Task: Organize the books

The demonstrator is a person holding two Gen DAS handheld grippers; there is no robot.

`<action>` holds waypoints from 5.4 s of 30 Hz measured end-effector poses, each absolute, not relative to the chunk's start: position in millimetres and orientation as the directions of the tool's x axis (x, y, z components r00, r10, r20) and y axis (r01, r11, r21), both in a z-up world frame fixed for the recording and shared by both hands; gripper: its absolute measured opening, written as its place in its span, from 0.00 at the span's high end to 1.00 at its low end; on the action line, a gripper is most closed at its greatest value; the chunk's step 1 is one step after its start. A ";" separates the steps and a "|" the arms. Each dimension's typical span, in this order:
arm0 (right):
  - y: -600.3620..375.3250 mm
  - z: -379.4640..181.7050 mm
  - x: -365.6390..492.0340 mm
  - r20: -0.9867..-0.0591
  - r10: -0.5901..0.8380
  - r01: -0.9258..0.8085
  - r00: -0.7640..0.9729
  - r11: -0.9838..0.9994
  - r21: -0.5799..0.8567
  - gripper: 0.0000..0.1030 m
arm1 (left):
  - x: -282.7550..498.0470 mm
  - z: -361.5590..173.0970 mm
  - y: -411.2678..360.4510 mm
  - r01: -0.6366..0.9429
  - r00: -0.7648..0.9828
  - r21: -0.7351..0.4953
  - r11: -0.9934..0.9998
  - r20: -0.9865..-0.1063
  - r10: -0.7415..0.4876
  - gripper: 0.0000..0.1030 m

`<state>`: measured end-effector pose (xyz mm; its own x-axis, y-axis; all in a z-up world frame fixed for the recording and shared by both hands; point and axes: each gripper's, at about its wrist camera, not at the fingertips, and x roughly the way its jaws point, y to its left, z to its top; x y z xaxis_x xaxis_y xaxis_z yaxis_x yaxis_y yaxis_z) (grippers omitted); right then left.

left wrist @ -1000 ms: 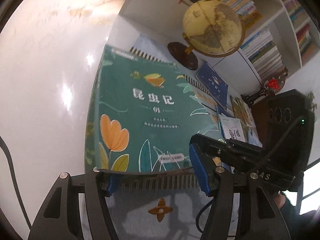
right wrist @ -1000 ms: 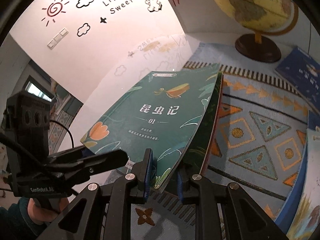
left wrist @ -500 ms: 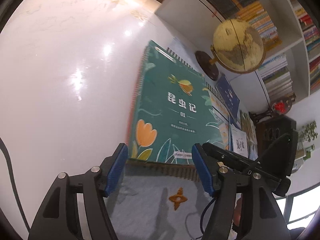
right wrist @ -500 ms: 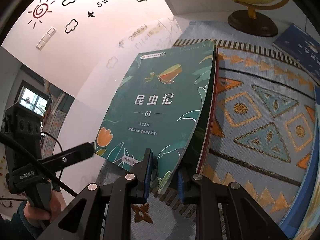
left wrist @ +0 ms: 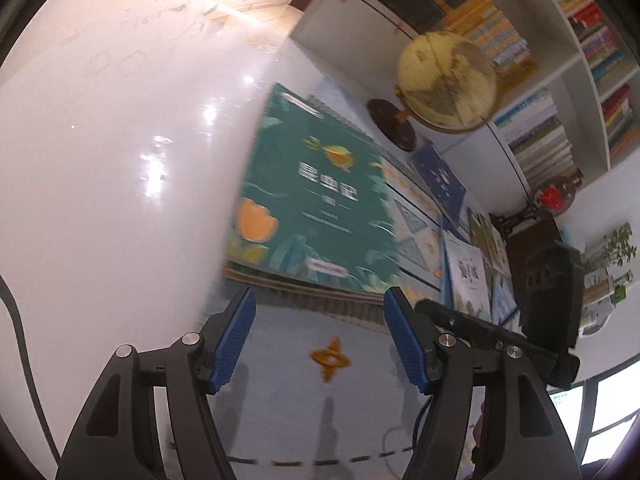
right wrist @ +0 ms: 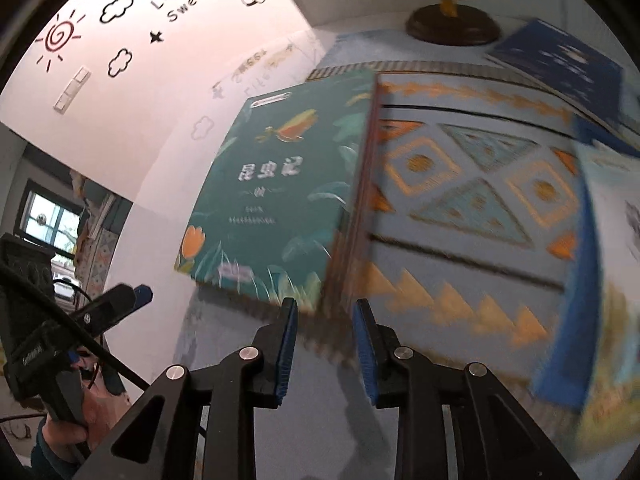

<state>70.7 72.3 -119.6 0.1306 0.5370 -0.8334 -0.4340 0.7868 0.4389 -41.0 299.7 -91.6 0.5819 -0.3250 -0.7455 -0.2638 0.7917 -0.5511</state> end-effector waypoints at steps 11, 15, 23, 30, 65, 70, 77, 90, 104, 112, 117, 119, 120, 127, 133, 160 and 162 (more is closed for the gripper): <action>-69.7 -78.1 -5.1 -0.810 0.519 -0.345 0.274 0.839 0.421 0.73 | -45.7 -65.3 150.4 -0.067 0.529 -0.565 0.822 -0.719 -0.451 0.37; -136.3 -70.7 -32.6 -0.808 0.497 -0.263 0.316 0.864 0.429 0.72 | -62.4 -63.9 84.1 0.010 0.484 -0.567 0.823 -0.718 -0.500 0.36; -236.3 -60.4 -87.3 -0.807 0.459 -0.160 0.371 0.888 0.431 0.71 | -94.3 -62.3 -5.5 0.078 0.431 -0.573 0.816 -0.718 -0.546 0.31; -285.0 -62.3 -105.8 -0.788 0.470 -0.089 0.397 0.874 0.477 0.65 | -105.1 -60.0 -33.7 0.083 0.411 -0.547 0.833 -0.743 -0.529 0.28; -201.9 -124.8 118.0 -0.913 0.257 -0.192 0.317 0.960 0.203 0.63 | 61.7 -149.7 3.5 0.024 0.250 -0.618 0.786 -0.757 -0.603 0.25; -196.0 -128.2 121.9 -0.911 0.270 -0.220 0.313 0.953 0.207 0.68 | 60.8 -149.9 5.0 0.012 0.249 -0.624 0.782 -0.755 -0.606 0.25; -206.6 -127.7 125.7 -0.908 0.247 -0.189 0.338 0.963 0.192 0.69 | 60.3 -149.0 1.8 0.005 0.250 -0.609 0.794 -0.767 -0.590 0.25; -232.3 -137.2 118.3 -0.877 0.401 -0.121 0.263 0.916 0.383 0.68 | 58.6 -136.8 21.0 -0.017 0.339 -0.769 0.639 -0.606 -0.720 0.24; -264.6 -151.2 118.2 -0.795 0.563 0.035 0.225 0.811 0.584 0.68 | 96.7 -153.9 5.4 -0.040 0.331 -0.872 0.487 -0.472 -0.817 0.44; -282.1 -167.6 119.1 -0.573 0.785 0.180 0.233 0.545 0.819 0.44 | 115.5 -126.2 10.6 -0.006 0.324 -0.971 0.240 -0.229 -0.918 0.44; -280.8 -166.2 119.1 -0.556 0.798 0.180 0.233 0.526 0.831 0.44 | 114.7 -148.9 29.2 -0.113 0.358 -0.987 0.112 -0.145 -0.922 0.44; -285.0 -171.0 118.3 -0.536 0.811 0.207 0.233 0.497 0.843 0.44 | 112.1 -153.8 32.8 -0.129 0.366 -0.989 0.074 -0.117 -0.923 0.44; -287.0 -174.8 117.2 -0.514 0.824 0.223 0.237 0.469 0.854 0.44 | 111.8 -155.3 33.8 -0.136 0.369 -0.989 0.054 -0.101 -0.924 0.44; -286.7 -158.5 117.1 -0.523 0.802 0.144 0.288 0.504 0.852 0.72 | 111.3 -155.1 27.8 -0.128 0.314 -0.929 0.348 -0.371 -0.874 0.44; -249.6 -121.5 115.5 -0.716 0.635 -0.066 0.291 0.760 0.647 0.83 | 107.4 -139.0 -11.0 0.083 0.270 -0.551 0.830 -0.789 -0.551 0.44; -226.1 -45.1 -3.1 -0.777 0.501 -0.448 0.381 0.835 0.319 0.82 | -4.6 -57.8 -61.1 0.342 0.425 -0.423 0.839 -0.727 -0.540 0.44; -229.2 -36.2 -18.7 -0.767 0.513 -0.467 0.386 0.825 0.317 0.82 | -21.8 -47.7 -65.9 0.336 0.446 -0.409 0.848 -0.724 -0.526 0.44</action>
<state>-18.7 -229.2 -36.2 0.3863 0.5127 -0.7667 -0.4673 0.8255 0.3165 -21.8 -65.9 -47.7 0.4463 -0.5259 -0.7241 0.3363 0.8484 -0.4088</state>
